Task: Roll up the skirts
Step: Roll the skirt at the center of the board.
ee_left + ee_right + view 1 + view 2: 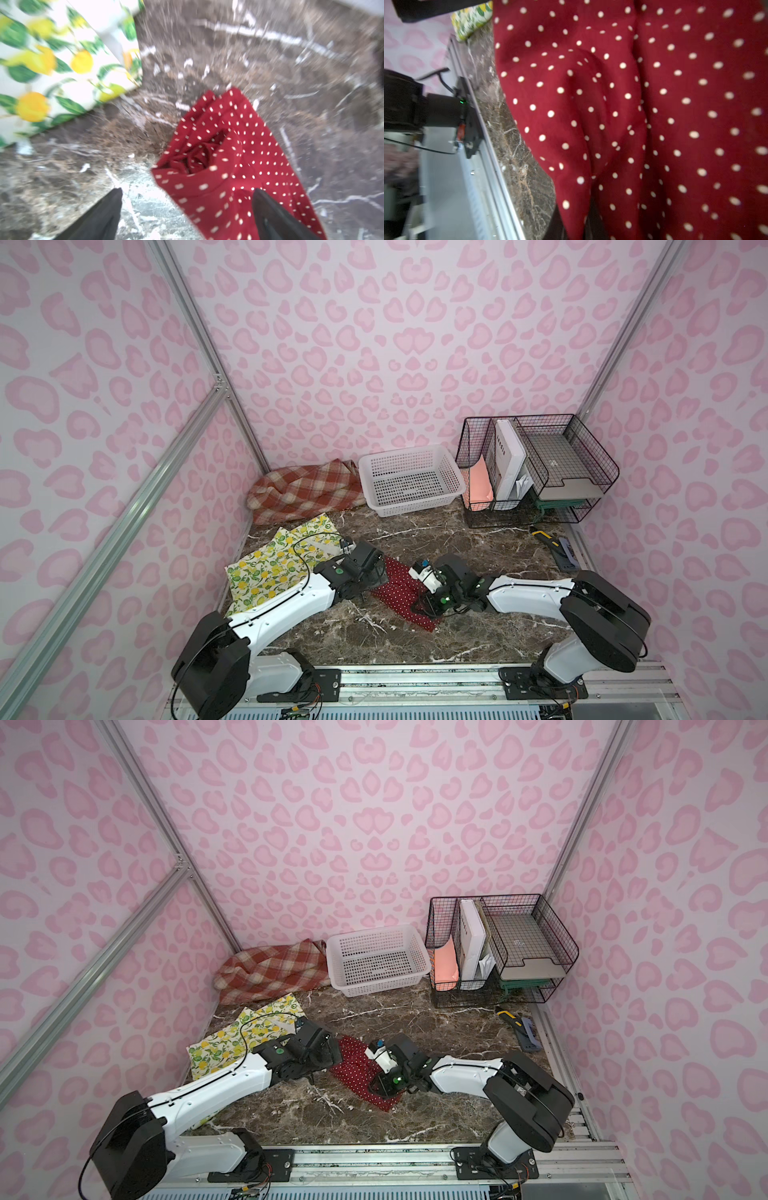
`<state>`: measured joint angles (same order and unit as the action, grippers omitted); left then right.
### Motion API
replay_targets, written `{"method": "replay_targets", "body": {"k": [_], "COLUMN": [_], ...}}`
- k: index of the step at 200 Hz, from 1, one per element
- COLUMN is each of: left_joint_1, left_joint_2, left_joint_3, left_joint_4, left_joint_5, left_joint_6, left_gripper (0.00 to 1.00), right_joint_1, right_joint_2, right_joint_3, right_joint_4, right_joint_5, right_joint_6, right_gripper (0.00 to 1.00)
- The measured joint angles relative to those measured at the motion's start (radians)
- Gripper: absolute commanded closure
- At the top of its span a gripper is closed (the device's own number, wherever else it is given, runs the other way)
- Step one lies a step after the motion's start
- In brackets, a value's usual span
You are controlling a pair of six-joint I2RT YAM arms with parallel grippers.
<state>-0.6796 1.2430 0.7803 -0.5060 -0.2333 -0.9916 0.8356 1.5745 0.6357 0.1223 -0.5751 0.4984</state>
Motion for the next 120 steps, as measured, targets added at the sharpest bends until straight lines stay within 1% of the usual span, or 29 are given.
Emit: {"method": "replay_targets", "body": {"k": [25, 58, 87, 120], "left_joint_1": [-0.002, -0.037, -0.085, -0.139], "left_joint_2": [-0.061, -0.077, -0.069, 0.009], "left_joint_3": [0.000, -0.035, -0.080, -0.102], "left_joint_4": [-0.032, -0.019, 0.049, 0.167], "left_joint_5": [-0.007, 0.002, 0.007, 0.003], "left_joint_6": [0.003, -0.010, -0.057, -0.111], "left_gripper": [0.03, 0.06, 0.05, 0.02], "right_joint_1": [-0.126, -0.230, -0.287, -0.301], "right_joint_2": [0.089, 0.198, 0.257, 0.270], "right_joint_3": [-0.021, -0.023, -0.018, -0.008], "right_joint_4": [0.119, 0.215, 0.231, 0.195], "right_joint_5": [-0.211, -0.389, -0.458, -0.464], "right_joint_6": [0.123, 0.211, 0.205, 0.150], "right_gripper": [1.00, 1.00, 1.00, 1.00]}}
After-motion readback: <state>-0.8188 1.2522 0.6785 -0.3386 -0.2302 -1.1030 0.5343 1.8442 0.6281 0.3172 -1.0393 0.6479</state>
